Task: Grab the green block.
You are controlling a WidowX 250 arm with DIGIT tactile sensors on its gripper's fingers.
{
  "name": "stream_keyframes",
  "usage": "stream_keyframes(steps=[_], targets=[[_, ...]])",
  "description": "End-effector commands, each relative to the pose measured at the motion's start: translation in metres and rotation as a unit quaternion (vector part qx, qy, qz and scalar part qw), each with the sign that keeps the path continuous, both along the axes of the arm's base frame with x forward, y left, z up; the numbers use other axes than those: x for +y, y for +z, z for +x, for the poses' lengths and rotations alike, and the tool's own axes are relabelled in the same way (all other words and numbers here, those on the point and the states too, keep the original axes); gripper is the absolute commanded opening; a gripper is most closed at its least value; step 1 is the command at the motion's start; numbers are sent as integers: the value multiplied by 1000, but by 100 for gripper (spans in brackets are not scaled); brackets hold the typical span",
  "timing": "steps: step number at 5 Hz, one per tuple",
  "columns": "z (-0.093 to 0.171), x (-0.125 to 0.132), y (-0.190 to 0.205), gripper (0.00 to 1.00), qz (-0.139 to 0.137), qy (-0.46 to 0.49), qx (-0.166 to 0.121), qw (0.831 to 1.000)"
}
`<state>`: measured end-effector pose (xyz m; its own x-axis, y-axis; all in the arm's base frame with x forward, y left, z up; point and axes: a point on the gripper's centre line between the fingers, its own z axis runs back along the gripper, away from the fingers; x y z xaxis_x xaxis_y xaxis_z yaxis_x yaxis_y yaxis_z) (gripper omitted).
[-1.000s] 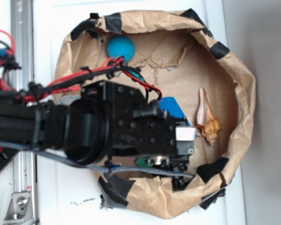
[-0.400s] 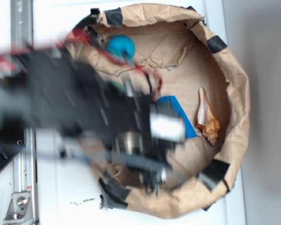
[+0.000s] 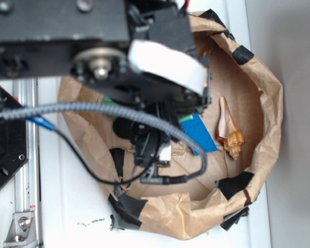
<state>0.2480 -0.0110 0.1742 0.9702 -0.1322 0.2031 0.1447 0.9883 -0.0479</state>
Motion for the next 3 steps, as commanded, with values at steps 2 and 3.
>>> stream_keyframes(steps=[2, 3], targets=[[5, -8, 17, 0, 13, 17, -69, 997], [4, -9, 15, 0, 15, 16, -64, 998]])
